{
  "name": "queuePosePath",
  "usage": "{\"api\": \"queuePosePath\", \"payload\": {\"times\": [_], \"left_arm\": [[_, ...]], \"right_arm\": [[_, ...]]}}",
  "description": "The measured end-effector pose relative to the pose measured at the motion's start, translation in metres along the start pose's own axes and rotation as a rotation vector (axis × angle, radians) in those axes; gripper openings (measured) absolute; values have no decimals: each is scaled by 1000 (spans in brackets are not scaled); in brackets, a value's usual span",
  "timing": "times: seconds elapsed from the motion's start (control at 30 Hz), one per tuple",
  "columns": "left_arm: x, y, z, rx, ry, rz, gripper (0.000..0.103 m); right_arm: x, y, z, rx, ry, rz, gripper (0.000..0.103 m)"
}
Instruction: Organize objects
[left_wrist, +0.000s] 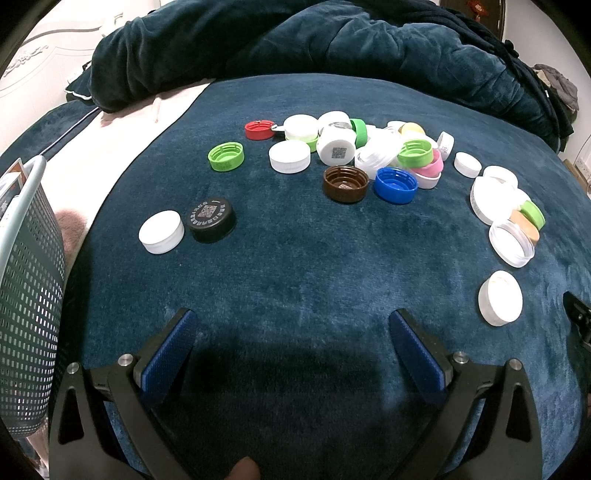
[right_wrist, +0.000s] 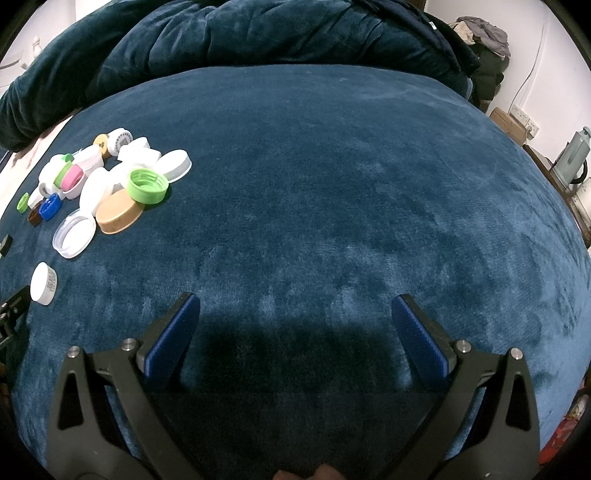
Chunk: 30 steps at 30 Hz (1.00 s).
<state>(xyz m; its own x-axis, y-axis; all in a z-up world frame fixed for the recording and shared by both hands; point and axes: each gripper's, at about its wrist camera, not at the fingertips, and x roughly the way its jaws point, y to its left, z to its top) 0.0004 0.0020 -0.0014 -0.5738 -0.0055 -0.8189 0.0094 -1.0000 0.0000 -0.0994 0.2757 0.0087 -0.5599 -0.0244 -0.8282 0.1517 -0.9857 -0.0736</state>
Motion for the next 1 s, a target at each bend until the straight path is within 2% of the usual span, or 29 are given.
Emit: {"api": "queuePosePath", "payload": {"times": [0.13, 0.27, 0.47, 0.73, 1.0], "left_arm": [[0, 1, 0, 1, 6, 2, 103], [3, -1, 6, 6, 34, 7, 103], [9, -2, 20, -29, 167, 33, 103], [12, 2, 20, -45, 241, 34, 103], [6, 11, 9, -78, 238, 31, 103]], "right_arm": [[3, 0, 5, -14, 42, 0, 103], [10, 0, 16, -35, 143, 8, 103], [21, -1, 29, -31, 303, 4, 103], [22, -6, 26, -10, 347, 7, 103], [14, -11, 12, 3, 332, -2, 103]]}}
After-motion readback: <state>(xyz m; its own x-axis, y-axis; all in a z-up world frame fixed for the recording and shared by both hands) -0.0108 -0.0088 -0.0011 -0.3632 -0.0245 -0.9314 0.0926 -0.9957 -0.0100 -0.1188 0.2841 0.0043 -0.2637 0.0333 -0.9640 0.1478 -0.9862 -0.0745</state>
